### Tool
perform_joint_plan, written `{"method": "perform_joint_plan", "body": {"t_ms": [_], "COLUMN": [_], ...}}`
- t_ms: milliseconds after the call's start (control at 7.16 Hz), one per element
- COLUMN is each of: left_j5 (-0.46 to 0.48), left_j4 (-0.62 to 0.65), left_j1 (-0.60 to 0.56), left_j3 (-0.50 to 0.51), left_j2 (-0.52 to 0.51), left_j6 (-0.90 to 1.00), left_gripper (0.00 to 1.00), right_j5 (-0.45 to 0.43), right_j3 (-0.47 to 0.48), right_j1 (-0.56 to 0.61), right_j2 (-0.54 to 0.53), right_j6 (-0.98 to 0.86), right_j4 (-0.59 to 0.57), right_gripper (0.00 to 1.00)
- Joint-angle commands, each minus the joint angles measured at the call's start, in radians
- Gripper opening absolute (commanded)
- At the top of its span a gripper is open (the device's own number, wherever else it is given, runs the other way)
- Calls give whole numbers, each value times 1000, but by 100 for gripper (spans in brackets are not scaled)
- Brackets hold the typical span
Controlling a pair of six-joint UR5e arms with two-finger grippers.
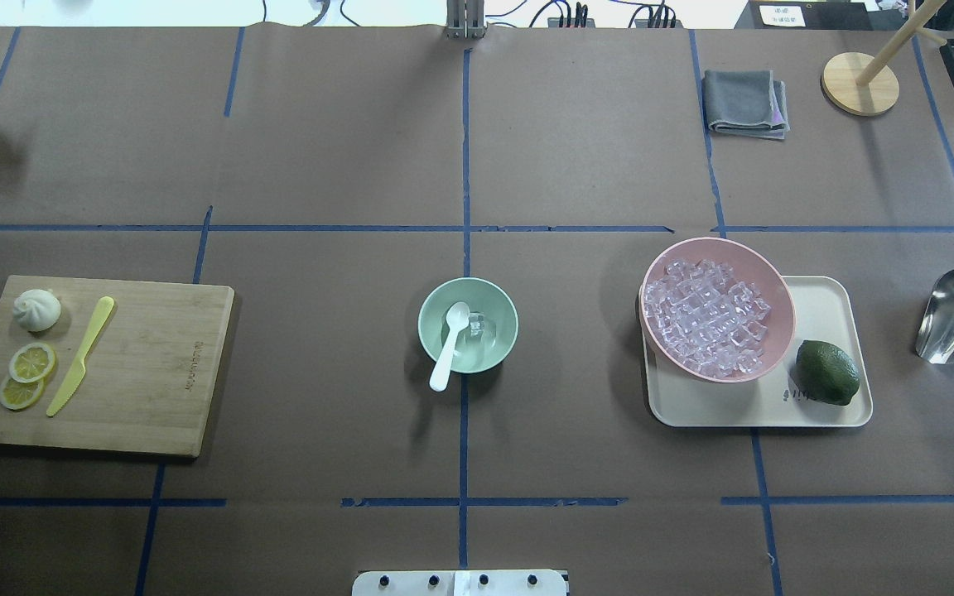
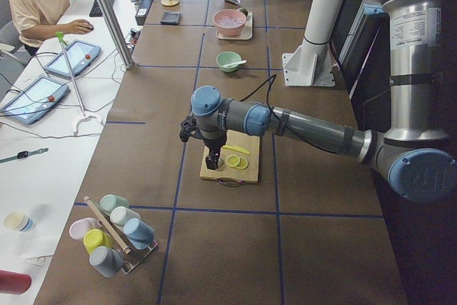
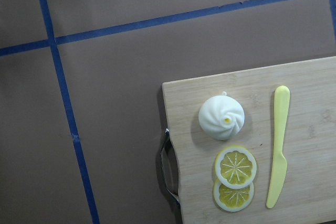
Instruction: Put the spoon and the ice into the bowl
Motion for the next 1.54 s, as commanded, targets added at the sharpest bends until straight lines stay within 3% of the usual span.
{"method": "perform_joint_plan", "body": {"t_ms": [0, 1397], "left_j5": [3, -11], "left_j4": [1, 12], "left_j1": [0, 7], "left_j3": [11, 29], "left_j2": [1, 2], "left_j6": [1, -1], "left_gripper": [100, 100], "right_j5": [3, 1], "right_j3": [-16, -29], "right_j1": [0, -3], "right_j2": [20, 20], "right_j6": [0, 25], "right_j4": [0, 6], "right_gripper": [100, 100]}}
